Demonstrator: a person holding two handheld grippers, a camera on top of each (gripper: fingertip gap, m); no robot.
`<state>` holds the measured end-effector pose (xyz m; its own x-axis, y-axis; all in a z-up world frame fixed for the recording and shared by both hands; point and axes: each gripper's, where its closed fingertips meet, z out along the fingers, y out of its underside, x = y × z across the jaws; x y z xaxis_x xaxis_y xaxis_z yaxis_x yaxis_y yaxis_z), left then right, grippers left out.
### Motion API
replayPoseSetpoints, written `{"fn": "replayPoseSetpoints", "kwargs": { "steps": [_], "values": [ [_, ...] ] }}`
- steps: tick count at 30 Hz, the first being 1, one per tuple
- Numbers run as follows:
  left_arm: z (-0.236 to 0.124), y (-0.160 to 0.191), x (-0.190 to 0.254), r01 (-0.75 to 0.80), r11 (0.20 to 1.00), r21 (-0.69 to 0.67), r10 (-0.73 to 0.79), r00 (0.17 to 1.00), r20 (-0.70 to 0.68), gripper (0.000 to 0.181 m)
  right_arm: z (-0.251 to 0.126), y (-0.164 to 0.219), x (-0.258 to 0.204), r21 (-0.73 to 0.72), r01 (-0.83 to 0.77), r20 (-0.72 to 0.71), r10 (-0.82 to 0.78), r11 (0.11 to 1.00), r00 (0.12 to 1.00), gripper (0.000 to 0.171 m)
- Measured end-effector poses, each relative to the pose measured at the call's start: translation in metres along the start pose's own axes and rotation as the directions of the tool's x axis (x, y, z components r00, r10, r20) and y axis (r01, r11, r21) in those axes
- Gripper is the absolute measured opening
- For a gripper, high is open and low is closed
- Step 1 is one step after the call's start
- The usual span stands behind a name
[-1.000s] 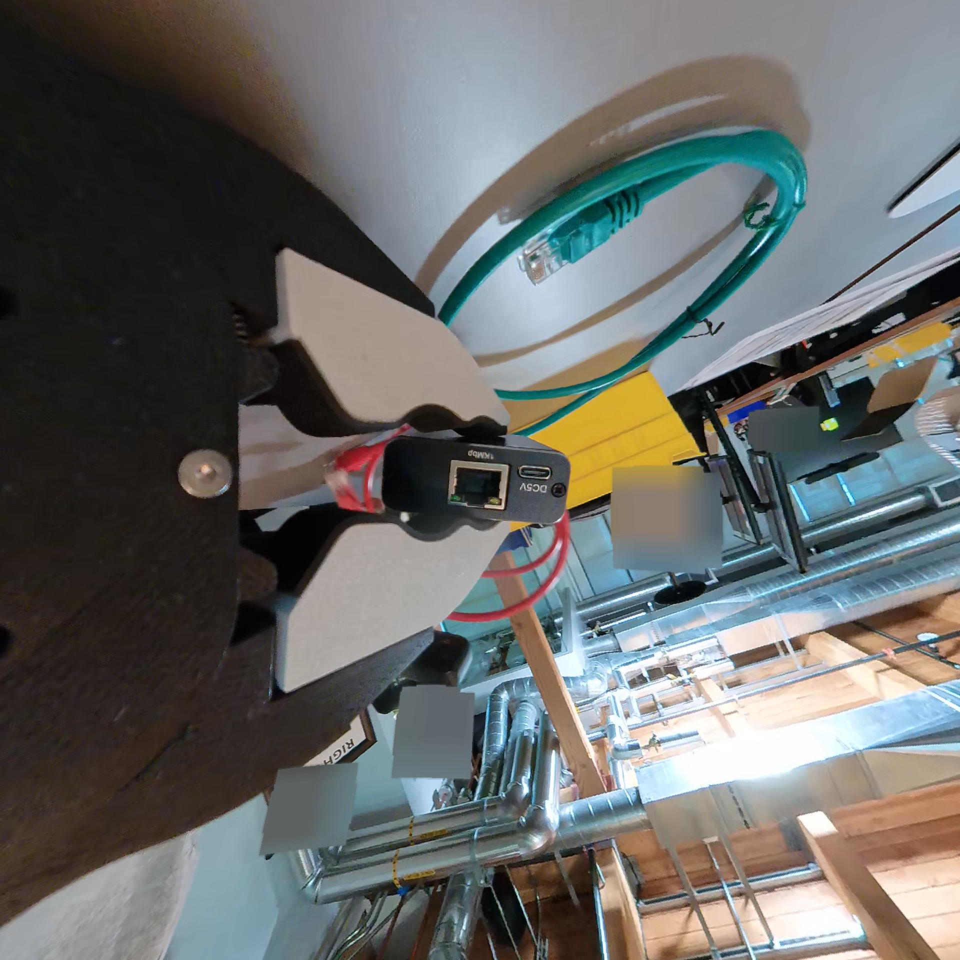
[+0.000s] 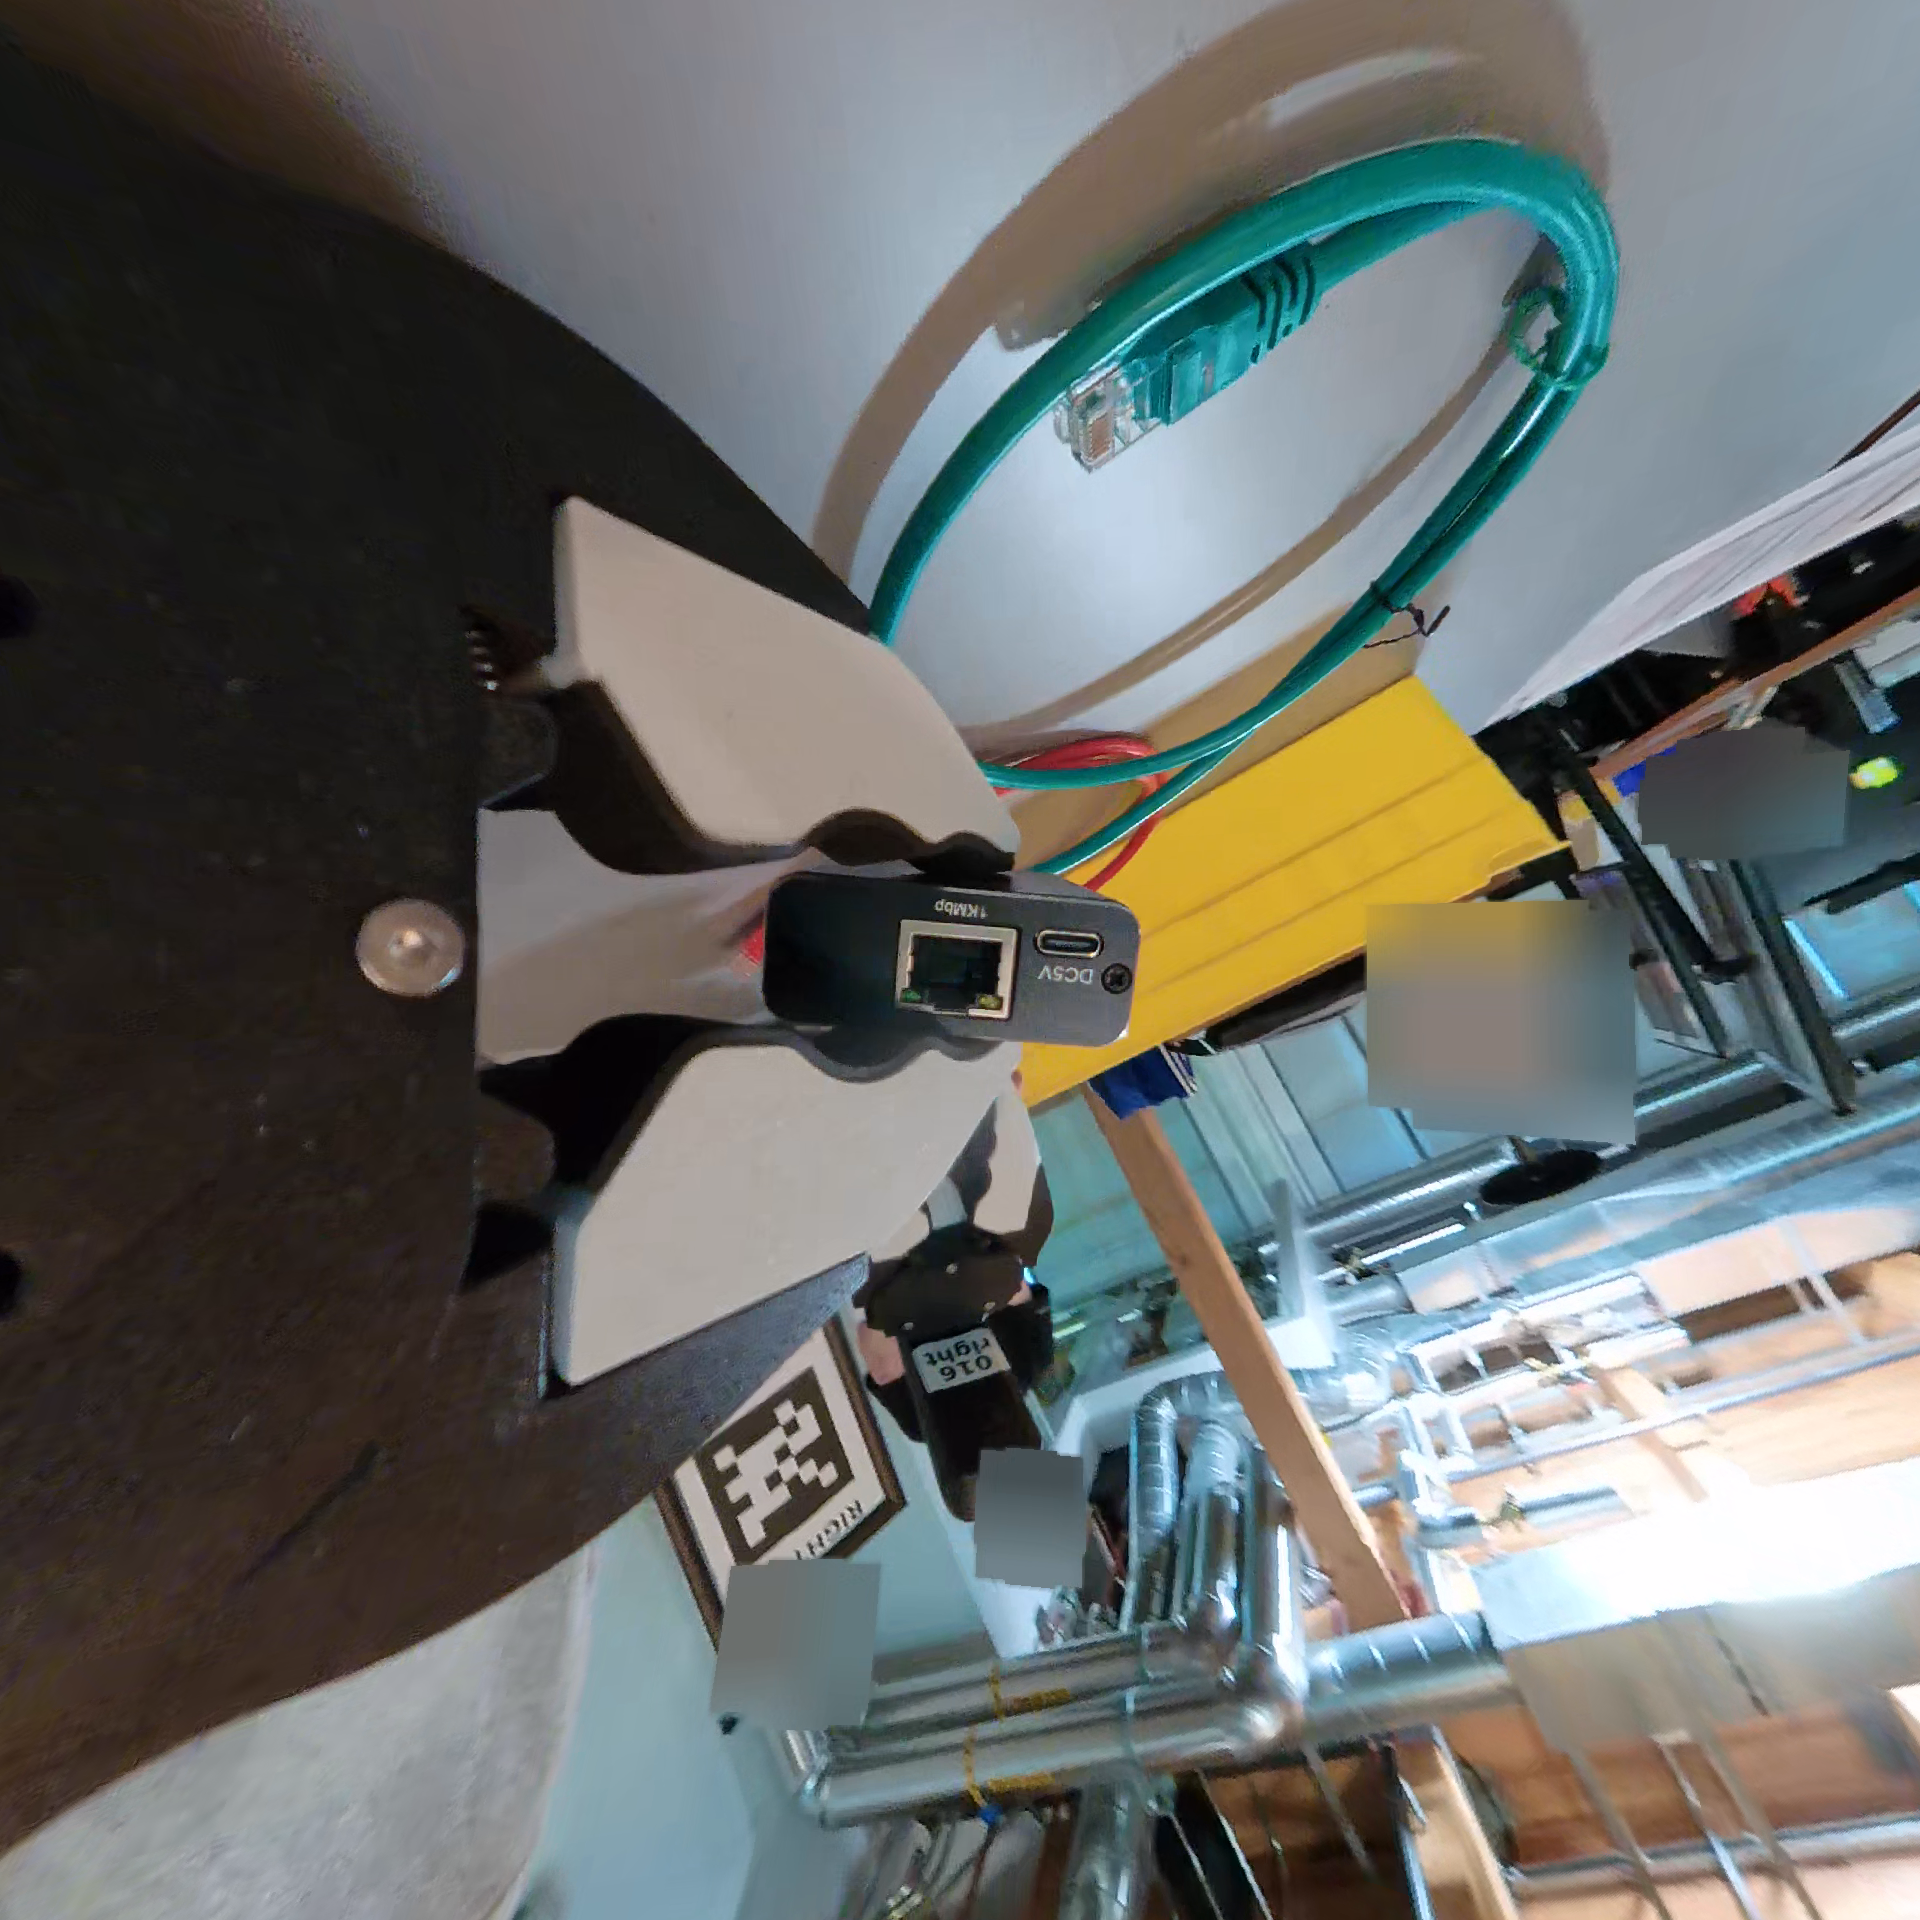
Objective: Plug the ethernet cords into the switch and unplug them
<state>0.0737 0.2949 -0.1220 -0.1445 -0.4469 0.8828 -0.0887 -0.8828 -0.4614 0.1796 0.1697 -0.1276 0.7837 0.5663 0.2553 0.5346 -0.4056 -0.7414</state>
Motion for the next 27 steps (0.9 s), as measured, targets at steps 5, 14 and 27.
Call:
{"fn": "replayPoseSetpoints", "kwargs": {
  "steps": [5, 14, 27],
  "values": [
    [0.004, 0.007, 0.002, 0.001, 0.998, -0.057, -0.002, 1.000, -0.014, 0.026, 0.015, 0.030, -0.010, -0.146, 0.094, 0.002, -0.095, 0.985, 0.995, 0.039],
    [0.005, 0.011, 0.004, 0.052, 0.995, -0.088, -0.057, 0.997, -0.051, 0.025, 0.024, 0.048, -0.013, -0.166, 0.039, 0.043, -0.032, 0.985, 0.999, 0.014],
    [0.006, 0.004, 0.009, 0.150, 0.989, 0.011, -0.148, 0.983, -0.111, 0.025, 0.029, -0.052, 0.001, 0.052, 0.290, -0.463, -0.235, 0.956, 0.855, 0.008]
  ]
}}
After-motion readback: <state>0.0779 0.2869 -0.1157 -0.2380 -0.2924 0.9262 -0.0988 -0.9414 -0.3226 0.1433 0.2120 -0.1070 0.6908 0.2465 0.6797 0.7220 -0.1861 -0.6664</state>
